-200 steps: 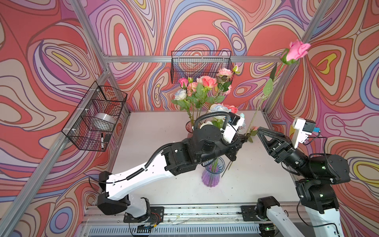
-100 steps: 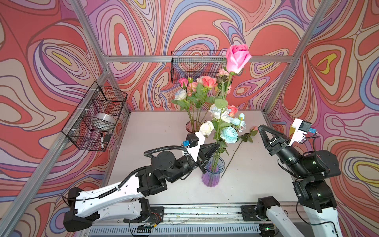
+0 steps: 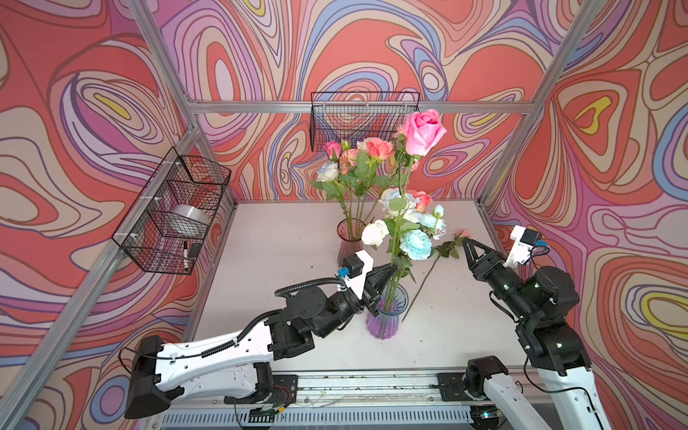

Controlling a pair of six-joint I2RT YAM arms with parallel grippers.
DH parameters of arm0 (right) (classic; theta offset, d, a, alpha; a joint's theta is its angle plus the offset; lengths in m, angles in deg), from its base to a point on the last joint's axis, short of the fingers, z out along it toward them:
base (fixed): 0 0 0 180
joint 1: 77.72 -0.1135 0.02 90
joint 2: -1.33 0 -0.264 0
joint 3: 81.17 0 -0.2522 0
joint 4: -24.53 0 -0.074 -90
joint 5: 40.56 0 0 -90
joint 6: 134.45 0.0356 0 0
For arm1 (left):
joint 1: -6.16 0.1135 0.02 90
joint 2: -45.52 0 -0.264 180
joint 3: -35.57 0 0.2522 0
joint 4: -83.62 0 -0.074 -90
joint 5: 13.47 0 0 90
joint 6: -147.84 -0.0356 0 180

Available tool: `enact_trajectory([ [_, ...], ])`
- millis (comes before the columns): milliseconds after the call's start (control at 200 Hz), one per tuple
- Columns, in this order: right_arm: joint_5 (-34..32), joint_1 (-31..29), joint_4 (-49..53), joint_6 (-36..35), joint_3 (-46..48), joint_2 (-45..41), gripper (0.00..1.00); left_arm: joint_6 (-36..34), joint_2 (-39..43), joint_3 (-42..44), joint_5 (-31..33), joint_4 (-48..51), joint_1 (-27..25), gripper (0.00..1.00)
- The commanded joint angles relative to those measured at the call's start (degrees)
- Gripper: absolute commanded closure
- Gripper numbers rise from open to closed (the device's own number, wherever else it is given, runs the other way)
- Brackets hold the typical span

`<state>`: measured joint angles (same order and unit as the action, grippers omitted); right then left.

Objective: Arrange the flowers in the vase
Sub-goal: 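Lower the pink rose stem into the purple-blue vase with the left gripper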

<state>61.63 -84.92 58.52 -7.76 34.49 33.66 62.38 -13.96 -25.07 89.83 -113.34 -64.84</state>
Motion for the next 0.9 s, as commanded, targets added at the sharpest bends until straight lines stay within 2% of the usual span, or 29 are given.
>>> enact_trajectory([
  [0,-0.9,0.1,0.3,-1.1,0.5,0.7,0.66,0.6,-0.3,2.4,2.3,-7.4,0.0,1.00],
  [225,-0.5,0.1,0.1,-0.7,1.2,1.0,0.66,1.1,-2.2,6.2,4.0,-12.8,-0.1,1.00],
  [566,-0.3,0.1,1.0,-0.9,2.0,1.6,0.66,3.7,-2.7,9.5,4.0,-10.9,-0.1,1.00],
  [651,-0.1,0.1,0.7,-1.0,2.2,1.8,0.66,4.6,-2.3,10.3,4.3,-9.6,-0.1,0.95],
  [696,-0.1,0.1,0.7,-1.0,2.3,1.9,0.66,4.9,-1.9,10.6,4.3,-9.2,-0.2,0.88],
  [896,0.1,0.0,0.2,-0.7,3.2,2.2,0.66,5.5,-0.4,10.4,4.4,-4.6,-0.1,0.81],
])
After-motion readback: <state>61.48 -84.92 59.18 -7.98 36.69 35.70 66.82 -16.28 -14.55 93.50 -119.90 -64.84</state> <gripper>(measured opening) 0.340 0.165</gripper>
